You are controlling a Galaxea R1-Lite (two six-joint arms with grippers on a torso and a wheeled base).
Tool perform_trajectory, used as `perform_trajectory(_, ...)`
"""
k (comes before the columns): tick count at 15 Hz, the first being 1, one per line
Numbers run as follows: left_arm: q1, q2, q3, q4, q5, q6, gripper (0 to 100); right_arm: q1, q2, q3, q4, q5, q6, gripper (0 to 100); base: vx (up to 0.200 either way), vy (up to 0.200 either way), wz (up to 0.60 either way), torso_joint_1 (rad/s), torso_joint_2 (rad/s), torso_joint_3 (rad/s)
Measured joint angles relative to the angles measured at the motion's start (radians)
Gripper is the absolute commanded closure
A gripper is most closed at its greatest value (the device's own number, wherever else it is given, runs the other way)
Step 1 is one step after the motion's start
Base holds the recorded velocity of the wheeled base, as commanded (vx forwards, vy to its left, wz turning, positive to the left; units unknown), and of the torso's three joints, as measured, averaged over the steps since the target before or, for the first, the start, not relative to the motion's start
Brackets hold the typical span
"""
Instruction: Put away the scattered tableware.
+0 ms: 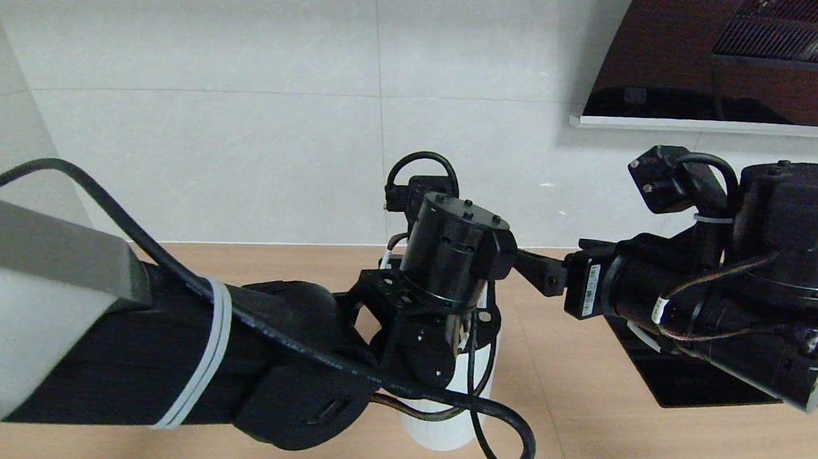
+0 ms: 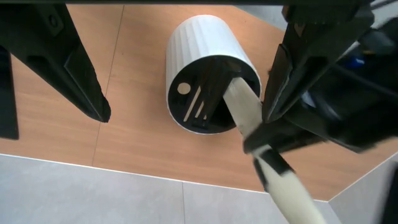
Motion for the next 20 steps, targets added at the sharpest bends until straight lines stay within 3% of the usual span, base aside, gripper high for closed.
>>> perform_trajectory(16,0.0,0.059,0.033,0.043,-0.002,-0.001,100,0.001,0.01,0.0,0.0,0.0,0.001,0,0.0,0.0,0.0,0.0,0.0,0.0)
perform_trajectory(17,0.0,0.059,0.033,0.043,-0.002,-0.001,0,0.001,0.01,0.0,0.0,0.0,0.001,0,0.0,0.0,0.0,0.0,0.0,0.0)
perform_trajectory(20,0.0,0.059,0.034,0.043,-0.002,-0.001,0,0.001,0.01,0.0,0.0,0.0,0.0,0,0.0,0.0,0.0,0.0,0.0,0.0)
